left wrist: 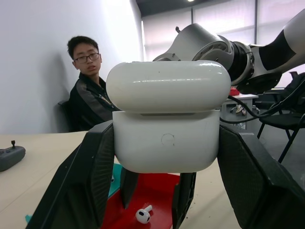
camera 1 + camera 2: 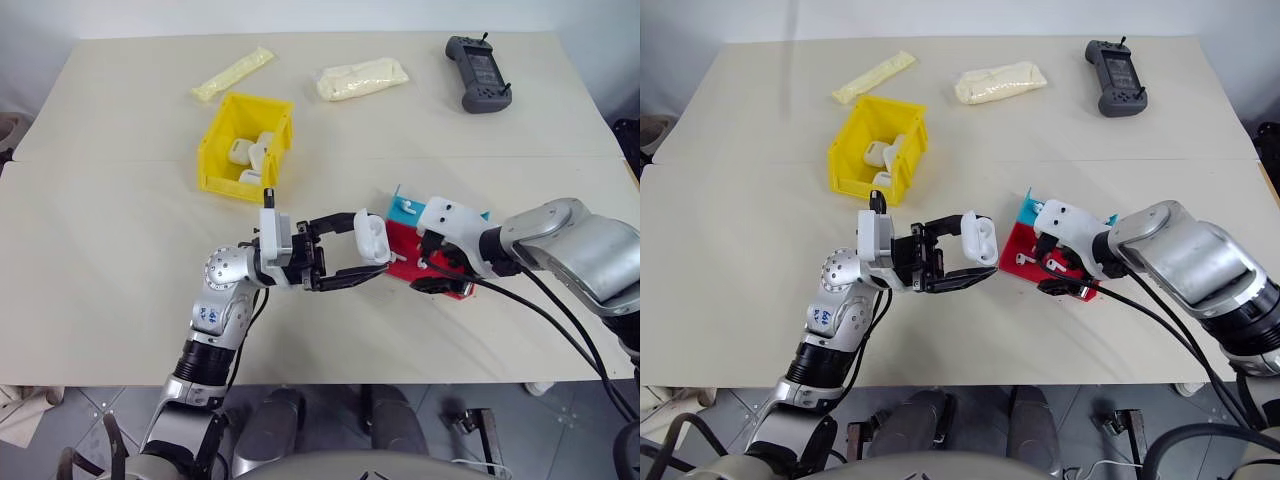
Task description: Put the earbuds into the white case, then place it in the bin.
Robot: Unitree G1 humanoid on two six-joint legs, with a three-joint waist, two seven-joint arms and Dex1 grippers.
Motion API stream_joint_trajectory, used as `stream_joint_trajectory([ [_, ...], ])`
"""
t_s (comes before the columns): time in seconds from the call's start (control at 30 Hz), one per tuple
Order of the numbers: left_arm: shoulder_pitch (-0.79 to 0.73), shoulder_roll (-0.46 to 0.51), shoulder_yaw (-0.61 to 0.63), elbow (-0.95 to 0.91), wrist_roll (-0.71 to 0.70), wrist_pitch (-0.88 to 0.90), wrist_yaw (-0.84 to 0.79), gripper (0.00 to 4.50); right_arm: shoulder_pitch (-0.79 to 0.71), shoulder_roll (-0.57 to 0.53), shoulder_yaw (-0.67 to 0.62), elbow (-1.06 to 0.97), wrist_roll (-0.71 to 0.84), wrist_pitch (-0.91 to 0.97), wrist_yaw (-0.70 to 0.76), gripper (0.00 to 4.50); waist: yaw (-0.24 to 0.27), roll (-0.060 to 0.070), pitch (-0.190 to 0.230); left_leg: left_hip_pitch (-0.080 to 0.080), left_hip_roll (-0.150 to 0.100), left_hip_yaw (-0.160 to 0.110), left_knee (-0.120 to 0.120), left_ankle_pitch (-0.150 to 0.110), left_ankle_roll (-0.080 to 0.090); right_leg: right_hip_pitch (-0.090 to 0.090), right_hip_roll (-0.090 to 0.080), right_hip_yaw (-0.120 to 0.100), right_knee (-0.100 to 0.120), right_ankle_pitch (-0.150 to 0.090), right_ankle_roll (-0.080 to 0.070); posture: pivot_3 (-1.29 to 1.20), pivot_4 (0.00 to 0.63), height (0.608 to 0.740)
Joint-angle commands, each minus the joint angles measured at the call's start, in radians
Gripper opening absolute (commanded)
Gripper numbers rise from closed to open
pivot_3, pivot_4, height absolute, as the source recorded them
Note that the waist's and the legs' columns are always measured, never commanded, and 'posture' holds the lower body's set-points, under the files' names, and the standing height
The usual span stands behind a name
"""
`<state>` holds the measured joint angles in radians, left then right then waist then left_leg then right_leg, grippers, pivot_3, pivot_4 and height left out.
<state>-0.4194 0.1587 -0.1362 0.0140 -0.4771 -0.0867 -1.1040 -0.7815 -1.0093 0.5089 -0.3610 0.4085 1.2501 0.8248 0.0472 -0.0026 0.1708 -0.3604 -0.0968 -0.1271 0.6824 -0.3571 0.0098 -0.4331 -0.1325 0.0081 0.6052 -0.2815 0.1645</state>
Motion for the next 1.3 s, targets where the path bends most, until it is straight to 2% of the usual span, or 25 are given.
stream_joint_trajectory([
  [0.03,0.001,-0.007,-0.003,-0.023,-0.008,-0.014,0.003,2.79,-0.033,0.007,0.02,-0.006,-0.032,0.003,0.019,4.11,0.0,0.0,0.0,0.0,0.0,0.0,0.0,0.0,0.0,0.0,0.0,0.0,0.0,0.0,0.0,0.0,0.15,0.74],
  [0.07,0.003,-0.008,-0.004,-0.024,-0.007,-0.014,0.004,2.79,-0.036,0.009,0.026,-0.004,-0.038,0.001,0.023,3.9,0.0,0.0,0.0,0.0,0.0,0.0,0.0,0.0,0.0,0.0,0.0,0.0,0.0,0.0,0.0,0.0,0.15,0.74],
  [0.27,0.017,-0.011,-0.007,-0.037,-0.008,-0.011,0.008,2.79,-0.051,-0.012,0.067,-0.002,-0.092,-0.039,0.061,1.87,0.0,0.0,0.0,-0.002,0.0,0.0,0.0,0.0,0.0,-0.002,0.0,0.0,0.0,0.0,0.0,0.0,0.15,0.74],
  [0.5,0.021,-0.014,-0.008,-0.042,-0.006,-0.013,0.017,2.79,-0.057,-0.034,0.102,0.007,-0.165,-0.11,0.131,1.87,-0.001,0.0,0.0,-0.009,0.0,0.001,0.002,0.0,0.0,-0.01,0.0,0.001,0.003,0.001,0.0,0.0,0.15,0.74],
  [0.8,0.034,-0.008,-0.009,-0.056,-0.006,-0.01,0.026,2.79,-0.039,-0.062,0.114,0.017,-0.251,-0.205,0.227,1.87,-0.003,0.0,0.0,-0.009,0.0,0.001,0.002,0.0,0.0,-0.011,0.0,0.001,0.003,0.001,-0.001,0.0,0.15,0.74],
  [1.3,0.031,-0.004,-0.009,-0.057,-0.006,-0.01,0.031,2.79,-0.024,-0.017,0.105,0.038,-0.317,-0.228,0.251,1.87,-0.006,0.0,0.0,-0.009,0.0,0.001,0.002,0.0,-0.001,-0.011,0.0,0.001,0.004,0.001,-0.001,0.0,0.15,0.74],
])
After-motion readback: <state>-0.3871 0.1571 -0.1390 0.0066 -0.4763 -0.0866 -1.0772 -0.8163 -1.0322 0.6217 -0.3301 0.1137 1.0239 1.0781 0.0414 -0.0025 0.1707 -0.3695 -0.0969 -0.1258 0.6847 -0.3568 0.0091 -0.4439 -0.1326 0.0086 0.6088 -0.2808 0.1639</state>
